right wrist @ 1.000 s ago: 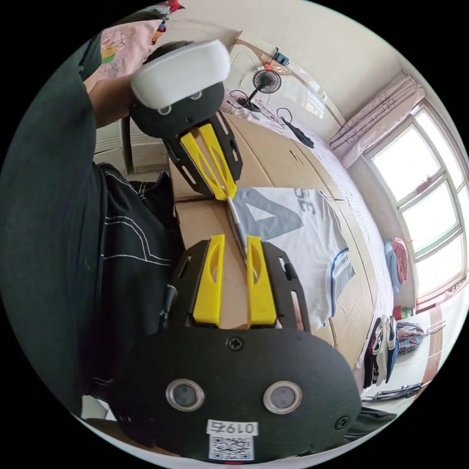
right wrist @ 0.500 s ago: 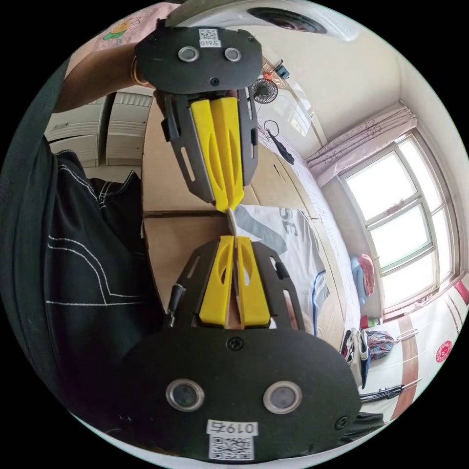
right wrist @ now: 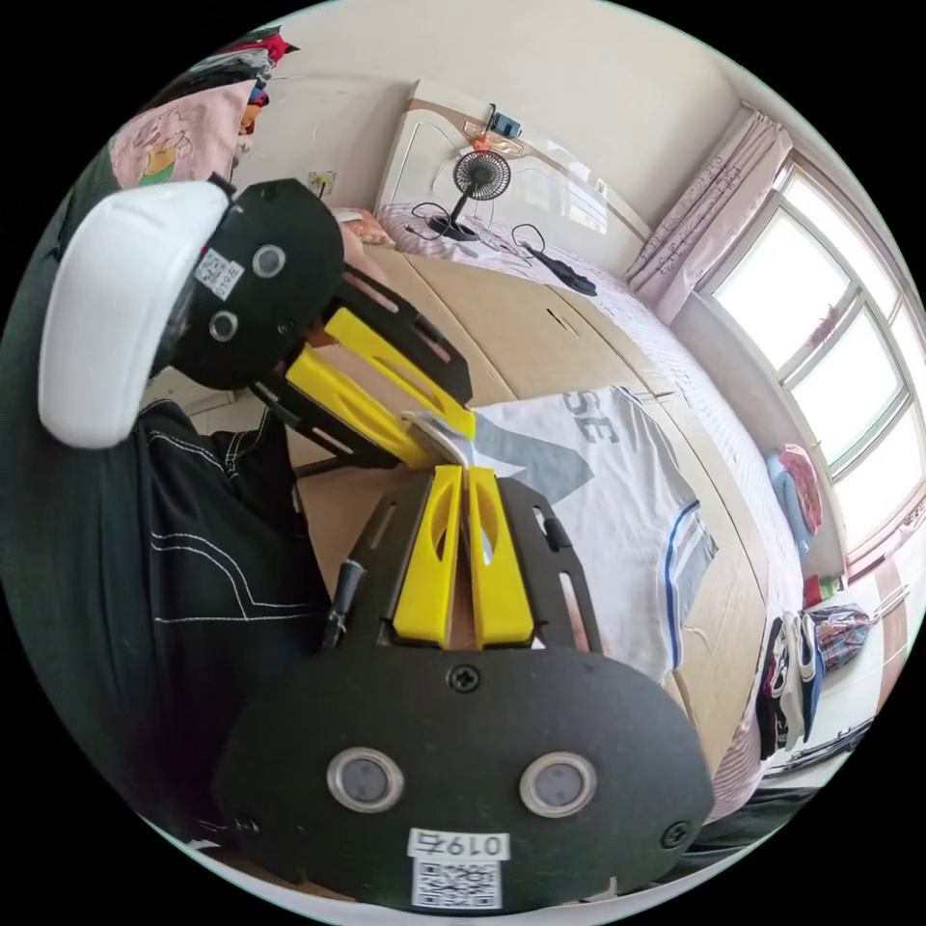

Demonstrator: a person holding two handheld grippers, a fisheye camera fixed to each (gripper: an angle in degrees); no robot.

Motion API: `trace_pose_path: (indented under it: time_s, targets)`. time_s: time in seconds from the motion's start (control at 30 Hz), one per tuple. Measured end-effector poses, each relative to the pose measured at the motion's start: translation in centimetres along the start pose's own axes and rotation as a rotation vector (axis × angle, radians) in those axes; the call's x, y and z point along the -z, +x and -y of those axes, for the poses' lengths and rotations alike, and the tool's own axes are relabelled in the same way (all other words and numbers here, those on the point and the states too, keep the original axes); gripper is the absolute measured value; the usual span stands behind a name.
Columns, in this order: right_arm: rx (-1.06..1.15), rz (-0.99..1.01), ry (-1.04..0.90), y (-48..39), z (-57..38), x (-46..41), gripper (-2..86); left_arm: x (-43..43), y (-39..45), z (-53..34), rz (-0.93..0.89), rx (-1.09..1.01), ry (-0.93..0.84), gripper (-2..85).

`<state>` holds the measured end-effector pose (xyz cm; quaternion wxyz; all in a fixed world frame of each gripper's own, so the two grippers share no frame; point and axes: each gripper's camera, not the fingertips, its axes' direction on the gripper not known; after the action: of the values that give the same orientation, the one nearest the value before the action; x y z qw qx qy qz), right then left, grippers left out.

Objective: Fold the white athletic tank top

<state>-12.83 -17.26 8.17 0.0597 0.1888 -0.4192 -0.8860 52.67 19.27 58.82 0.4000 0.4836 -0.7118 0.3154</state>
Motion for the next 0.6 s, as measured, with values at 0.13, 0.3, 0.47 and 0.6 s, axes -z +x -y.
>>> trace_pose_path:
  time_s: [0.13,0.3,0.47,0.6]
  targets:
    - [-0.002,-0.057,0.020,-2.3,-0.6,0.1,1.9,-0.8,-1.0,-1.1,-0.019,0.062,0.013,1.9]
    - [-0.002,-0.234,0.000,-5.2,-2.8,0.1,9.0,-1.8,-4.1,-3.3,-0.161,0.153,0.044,0.8]
    - [0.068,-0.406,-0.120,-8.2,-4.3,-1.4,9.0,-3.0,-6.8,-5.4,-0.198,0.215,0.100,0.6]
    - [0.099,-0.491,-0.218,-8.7,-6.1,-2.2,8.7,-4.2,-7.2,-6.5,-0.177,0.218,0.103,0.5]
